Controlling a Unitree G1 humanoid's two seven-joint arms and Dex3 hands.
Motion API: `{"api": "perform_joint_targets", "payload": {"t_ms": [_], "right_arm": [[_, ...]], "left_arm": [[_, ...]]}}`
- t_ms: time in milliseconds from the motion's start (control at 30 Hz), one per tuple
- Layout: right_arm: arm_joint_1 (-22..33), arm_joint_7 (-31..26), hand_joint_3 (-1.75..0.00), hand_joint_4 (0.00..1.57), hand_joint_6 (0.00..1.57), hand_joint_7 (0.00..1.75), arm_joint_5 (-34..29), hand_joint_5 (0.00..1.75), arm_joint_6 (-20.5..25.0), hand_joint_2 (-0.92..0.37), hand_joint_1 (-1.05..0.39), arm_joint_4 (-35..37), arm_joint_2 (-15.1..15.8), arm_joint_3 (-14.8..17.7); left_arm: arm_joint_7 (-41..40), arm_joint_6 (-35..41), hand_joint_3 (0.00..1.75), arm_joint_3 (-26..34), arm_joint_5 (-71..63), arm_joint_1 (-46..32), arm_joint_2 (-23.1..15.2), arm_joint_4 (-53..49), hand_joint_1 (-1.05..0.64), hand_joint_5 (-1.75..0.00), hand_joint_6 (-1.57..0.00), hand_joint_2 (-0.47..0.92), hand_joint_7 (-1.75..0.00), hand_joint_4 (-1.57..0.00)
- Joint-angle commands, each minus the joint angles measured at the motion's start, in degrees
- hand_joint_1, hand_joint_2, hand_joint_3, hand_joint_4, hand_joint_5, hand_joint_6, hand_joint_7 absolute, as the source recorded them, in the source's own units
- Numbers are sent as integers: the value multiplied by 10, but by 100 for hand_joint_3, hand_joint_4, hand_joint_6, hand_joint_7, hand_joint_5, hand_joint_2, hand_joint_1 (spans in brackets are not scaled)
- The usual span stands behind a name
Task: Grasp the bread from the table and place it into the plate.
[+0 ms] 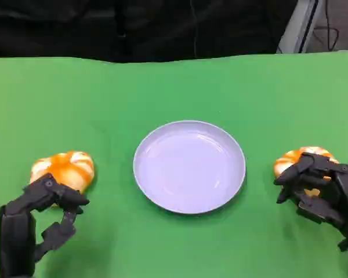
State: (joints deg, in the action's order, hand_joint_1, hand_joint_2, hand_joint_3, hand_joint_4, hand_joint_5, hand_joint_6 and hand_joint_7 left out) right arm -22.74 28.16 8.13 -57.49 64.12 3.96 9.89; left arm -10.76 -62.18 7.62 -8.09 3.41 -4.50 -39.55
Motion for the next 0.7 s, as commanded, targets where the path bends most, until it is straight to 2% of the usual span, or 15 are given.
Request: {"api": "perform_joint_targets", "payload": {"t_ms": [33, 367, 700], "right_arm": [[-8, -6, -62, 85, 92, 97, 0, 139, -5, -84, 7, 3, 5, 2], [-8, -4, -62, 86, 93, 96, 2, 139, -3, -84, 7, 2, 4, 2], [-7, -3, -62, 85, 92, 96, 2, 139, 1, -84, 6, 1, 4, 2]], "left_arm": [[-2, -2, 74, 7, 2, 3, -9, -4, 2, -149, -88, 76, -129, -86], [2, 1, 80, 6, 9, 2, -8, -1, 2, -149, -89, 72, -128, -86], [6, 3, 74, 5, 13, 0, -8, 1, 2, -145, -88, 75, -125, -85]]}}
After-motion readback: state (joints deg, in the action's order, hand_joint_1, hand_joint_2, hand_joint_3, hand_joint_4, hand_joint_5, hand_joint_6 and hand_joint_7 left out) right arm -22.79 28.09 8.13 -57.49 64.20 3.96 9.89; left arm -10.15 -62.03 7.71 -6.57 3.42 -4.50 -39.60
